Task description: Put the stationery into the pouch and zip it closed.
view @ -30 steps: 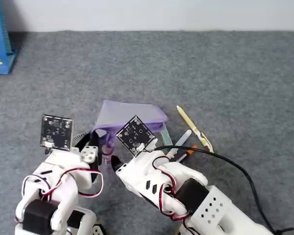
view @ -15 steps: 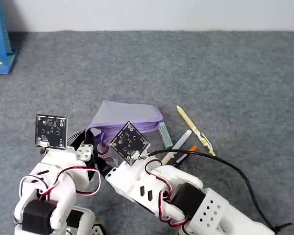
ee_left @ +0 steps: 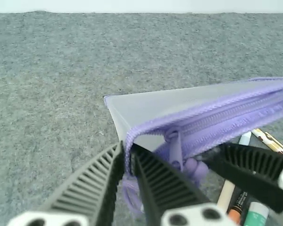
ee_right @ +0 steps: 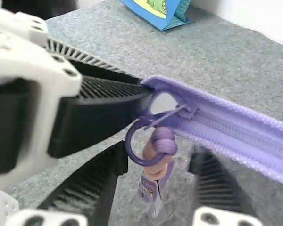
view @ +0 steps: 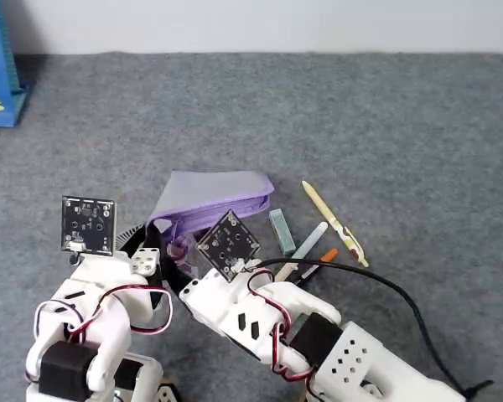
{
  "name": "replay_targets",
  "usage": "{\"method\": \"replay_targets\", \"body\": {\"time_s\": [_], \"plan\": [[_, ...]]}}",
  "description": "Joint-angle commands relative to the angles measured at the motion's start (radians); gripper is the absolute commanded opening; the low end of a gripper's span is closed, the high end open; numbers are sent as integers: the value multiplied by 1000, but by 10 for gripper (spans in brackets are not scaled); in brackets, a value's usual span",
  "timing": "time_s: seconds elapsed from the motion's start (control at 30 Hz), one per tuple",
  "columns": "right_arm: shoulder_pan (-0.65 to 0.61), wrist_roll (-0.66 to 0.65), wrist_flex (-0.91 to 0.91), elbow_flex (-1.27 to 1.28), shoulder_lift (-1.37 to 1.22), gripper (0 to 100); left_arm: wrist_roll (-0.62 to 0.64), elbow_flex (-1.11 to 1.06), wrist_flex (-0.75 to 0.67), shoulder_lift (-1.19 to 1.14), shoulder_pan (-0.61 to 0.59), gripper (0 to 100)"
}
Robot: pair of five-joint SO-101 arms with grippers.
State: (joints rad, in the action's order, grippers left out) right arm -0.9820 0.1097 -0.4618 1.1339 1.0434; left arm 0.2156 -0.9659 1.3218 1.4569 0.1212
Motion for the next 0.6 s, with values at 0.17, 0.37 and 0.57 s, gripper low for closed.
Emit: {"method": "replay_targets", "body": {"time_s": [0.17, 0.37, 0.57], "plan": [[67, -3, -15, -20, 35, 7, 21, 8, -26, 6, -6, 12], [131, -107, -219, -18, 259, 8, 21, 8, -25, 6, -6, 12], [145, -258, -435, -14, 568, 8, 21, 7, -25, 6, -6, 12]]}}
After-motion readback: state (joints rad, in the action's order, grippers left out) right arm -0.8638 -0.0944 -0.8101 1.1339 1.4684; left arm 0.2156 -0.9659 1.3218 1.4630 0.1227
